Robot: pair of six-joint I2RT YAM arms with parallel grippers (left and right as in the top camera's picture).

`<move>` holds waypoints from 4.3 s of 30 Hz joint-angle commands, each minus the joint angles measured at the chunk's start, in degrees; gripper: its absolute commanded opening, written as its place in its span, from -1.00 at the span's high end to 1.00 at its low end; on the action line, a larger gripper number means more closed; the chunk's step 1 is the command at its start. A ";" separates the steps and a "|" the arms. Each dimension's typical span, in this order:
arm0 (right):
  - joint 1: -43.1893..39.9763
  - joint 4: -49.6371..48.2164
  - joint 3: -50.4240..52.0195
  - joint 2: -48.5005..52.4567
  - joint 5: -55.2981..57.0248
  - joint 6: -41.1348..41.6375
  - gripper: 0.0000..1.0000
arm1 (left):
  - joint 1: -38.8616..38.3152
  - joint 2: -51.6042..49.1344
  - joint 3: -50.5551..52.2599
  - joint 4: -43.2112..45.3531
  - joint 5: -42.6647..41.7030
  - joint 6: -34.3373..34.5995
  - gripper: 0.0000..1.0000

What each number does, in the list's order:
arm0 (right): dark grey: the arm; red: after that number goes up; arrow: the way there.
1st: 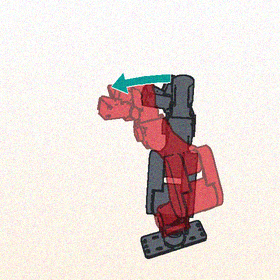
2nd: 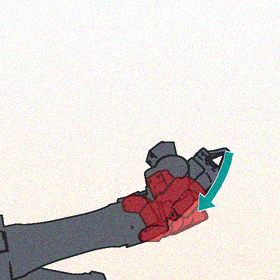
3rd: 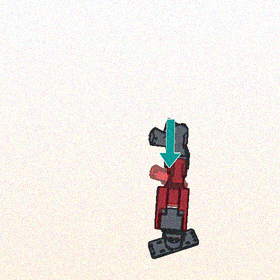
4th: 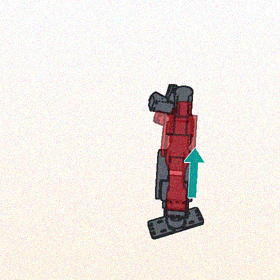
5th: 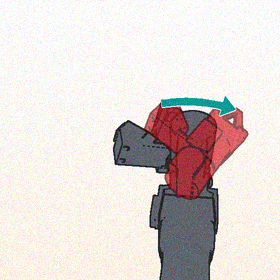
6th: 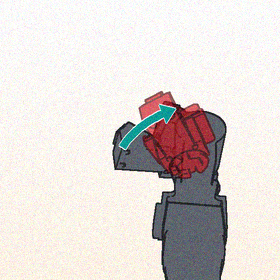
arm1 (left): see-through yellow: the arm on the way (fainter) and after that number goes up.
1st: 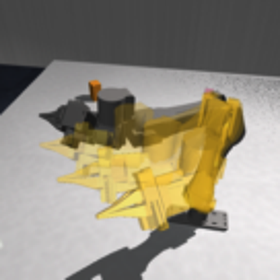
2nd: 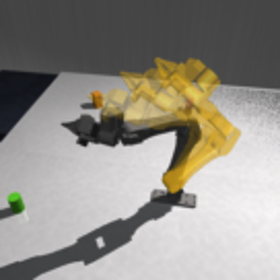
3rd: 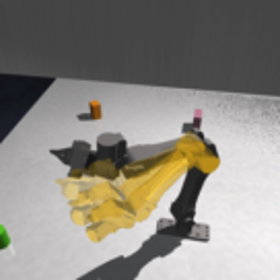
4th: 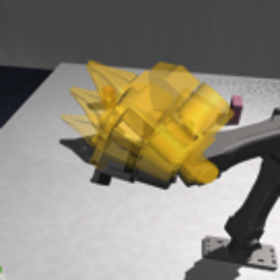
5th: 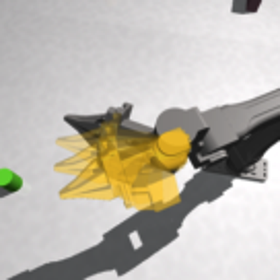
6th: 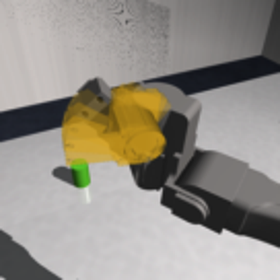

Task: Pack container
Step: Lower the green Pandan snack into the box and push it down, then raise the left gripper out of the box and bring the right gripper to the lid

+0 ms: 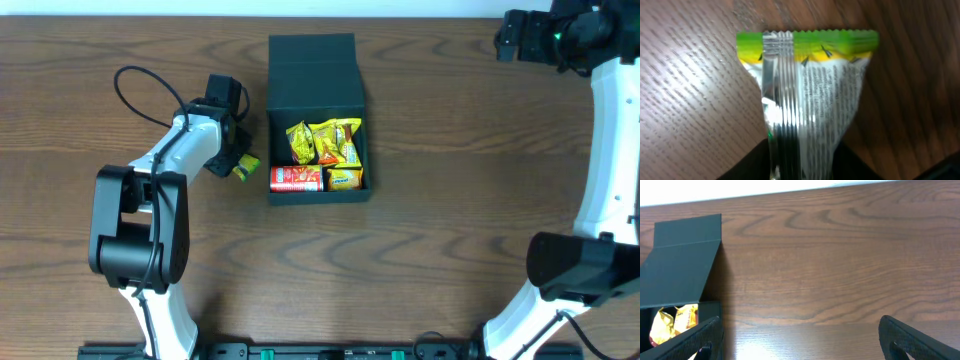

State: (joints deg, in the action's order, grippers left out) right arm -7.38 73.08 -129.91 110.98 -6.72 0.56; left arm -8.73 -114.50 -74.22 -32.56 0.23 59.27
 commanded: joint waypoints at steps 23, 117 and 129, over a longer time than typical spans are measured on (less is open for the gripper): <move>-0.46 -0.42 -0.04 -0.11 -0.39 -0.83 -0.99 | -7.02 2.12 -31.50 -14.78 -0.63 -35.54 0.84; -0.35 -0.33 -0.04 5.14 -12.35 -0.90 0.97 | -5.07 -1.03 -30.18 -17.29 -5.97 -31.80 0.88; 6.27 -9.18 -0.04 24.72 -38.01 -1.05 0.97 | 6.23 -7.98 -30.14 -8.41 -22.32 -25.27 0.88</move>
State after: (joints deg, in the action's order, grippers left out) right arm -3.88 65.34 -129.88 133.67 -34.85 0.12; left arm -2.90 -118.34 -103.96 -41.50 -16.19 31.03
